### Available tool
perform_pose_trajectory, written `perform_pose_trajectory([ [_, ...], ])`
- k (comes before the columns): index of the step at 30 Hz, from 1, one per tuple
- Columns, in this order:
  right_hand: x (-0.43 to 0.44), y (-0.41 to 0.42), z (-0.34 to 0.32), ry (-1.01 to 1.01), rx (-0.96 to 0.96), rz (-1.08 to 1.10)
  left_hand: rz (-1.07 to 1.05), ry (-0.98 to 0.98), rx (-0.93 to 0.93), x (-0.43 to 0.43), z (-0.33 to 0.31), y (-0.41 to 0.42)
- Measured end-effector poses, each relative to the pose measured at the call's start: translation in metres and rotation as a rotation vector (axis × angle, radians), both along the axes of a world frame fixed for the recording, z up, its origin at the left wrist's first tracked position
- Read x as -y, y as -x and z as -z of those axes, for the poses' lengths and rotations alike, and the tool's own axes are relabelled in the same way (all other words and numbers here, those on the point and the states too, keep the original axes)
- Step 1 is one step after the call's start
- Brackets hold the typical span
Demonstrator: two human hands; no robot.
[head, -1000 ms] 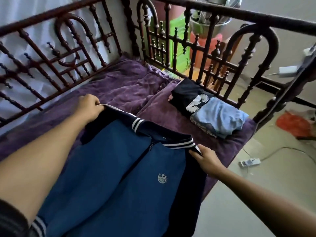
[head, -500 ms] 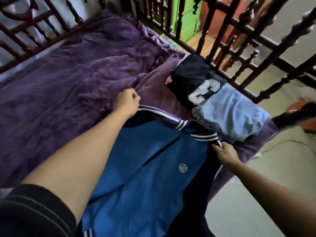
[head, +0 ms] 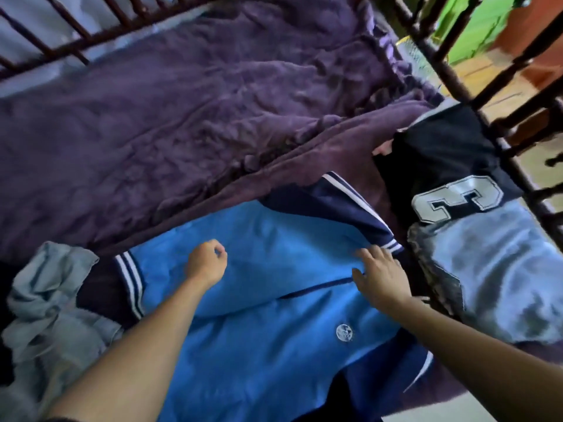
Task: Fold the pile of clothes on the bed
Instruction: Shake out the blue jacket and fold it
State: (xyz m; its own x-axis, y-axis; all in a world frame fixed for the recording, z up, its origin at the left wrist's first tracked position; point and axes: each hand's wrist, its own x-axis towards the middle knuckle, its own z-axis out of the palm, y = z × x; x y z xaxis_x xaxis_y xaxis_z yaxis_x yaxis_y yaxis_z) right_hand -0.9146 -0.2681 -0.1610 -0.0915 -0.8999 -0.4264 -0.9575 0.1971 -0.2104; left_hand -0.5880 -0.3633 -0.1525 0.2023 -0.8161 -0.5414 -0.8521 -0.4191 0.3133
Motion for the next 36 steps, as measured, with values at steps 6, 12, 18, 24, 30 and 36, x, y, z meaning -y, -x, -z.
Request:
perform_pose_trajectory([
  [6, 0.131, -0.082, 0.005, 0.428, 0.316, -0.218, -0.025, 0.014, 0.123, -0.010, 0.033, -0.068],
  [12, 0.210, -0.093, 0.056, 0.045, 0.036, -0.046, 0.108, 0.201, 0.286, 0.027, 0.076, -0.117],
  [18, 0.063, -0.100, 0.070, 0.375, 0.273, -0.447, 0.370, 0.131, 0.433, 0.045, 0.109, -0.125],
  [24, -0.023, -0.096, 0.076, 0.050, 0.290, -0.328, 0.360, 0.169, 0.365, -0.015, 0.108, -0.139],
  [30, 0.064, -0.125, 0.058, 0.347, 0.303, -0.016, 0.367, 0.072, 0.422, -0.023, 0.115, -0.149],
  [36, 0.152, -0.129, 0.069, -0.183, 0.268, 0.168, 0.272, 0.205, 0.408, -0.020, 0.106, -0.143],
])
